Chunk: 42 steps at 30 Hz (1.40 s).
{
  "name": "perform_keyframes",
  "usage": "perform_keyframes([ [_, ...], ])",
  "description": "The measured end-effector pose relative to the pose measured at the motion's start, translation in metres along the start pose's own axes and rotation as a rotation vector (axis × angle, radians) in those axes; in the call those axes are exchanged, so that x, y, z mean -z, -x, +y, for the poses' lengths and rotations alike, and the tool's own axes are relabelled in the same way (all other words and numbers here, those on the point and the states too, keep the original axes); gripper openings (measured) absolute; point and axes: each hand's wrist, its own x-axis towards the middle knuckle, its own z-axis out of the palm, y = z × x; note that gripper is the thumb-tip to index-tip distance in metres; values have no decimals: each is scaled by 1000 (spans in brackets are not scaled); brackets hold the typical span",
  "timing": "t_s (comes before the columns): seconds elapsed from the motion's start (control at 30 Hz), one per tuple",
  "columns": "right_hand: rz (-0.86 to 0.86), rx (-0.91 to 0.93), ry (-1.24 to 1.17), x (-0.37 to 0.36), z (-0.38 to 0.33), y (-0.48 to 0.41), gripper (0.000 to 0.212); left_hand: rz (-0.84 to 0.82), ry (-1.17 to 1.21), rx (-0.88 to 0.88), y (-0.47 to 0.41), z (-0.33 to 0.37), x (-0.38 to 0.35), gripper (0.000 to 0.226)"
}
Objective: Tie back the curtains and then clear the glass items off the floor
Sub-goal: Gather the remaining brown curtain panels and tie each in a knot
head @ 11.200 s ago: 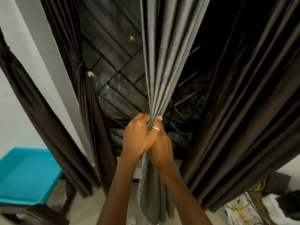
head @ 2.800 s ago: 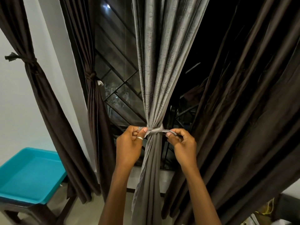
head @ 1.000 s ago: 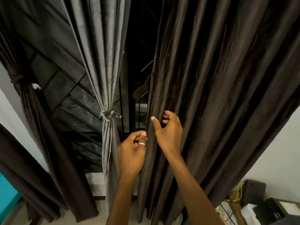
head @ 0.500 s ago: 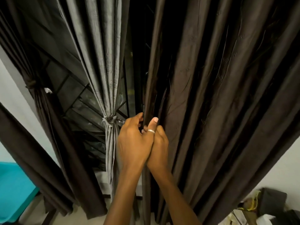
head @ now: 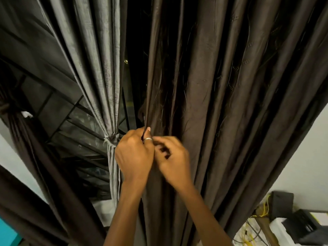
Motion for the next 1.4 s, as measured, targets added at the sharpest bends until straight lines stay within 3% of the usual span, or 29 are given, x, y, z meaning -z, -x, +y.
perform_keyframes([
  [0.13,469,-34,178,43,-4,-22,38,-17,65,12,-5,-7,-2,20],
  [0.2,562,-72,269,58,-2,-33,57,-21,89,5,-7,-9,-3,21],
  [0.3,486,-170,306,69,2,-43,67,-28,105,-2,-10,-12,-6,22],
  [0.47,397,-164,360,84,20,-58,19,-39,110,-4,-20,-21,-8,24],
  [0.53,420,-169,391,97,29,-63,12,-31,110,27,-29,-32,-6,26],
  [0.77,478,-272,343,108,29,-58,13,-17,141,92,-38,-41,4,26],
  [0.93,416,-184,245,72,17,-36,17,-78,218,6,-15,-23,-2,25],
  [1.17,198,-5,213,21,-1,-14,20,-215,331,-64,3,9,-13,20],
  [1.4,214,-5,140,13,-5,-9,21,-386,405,-112,0,4,-5,22],
])
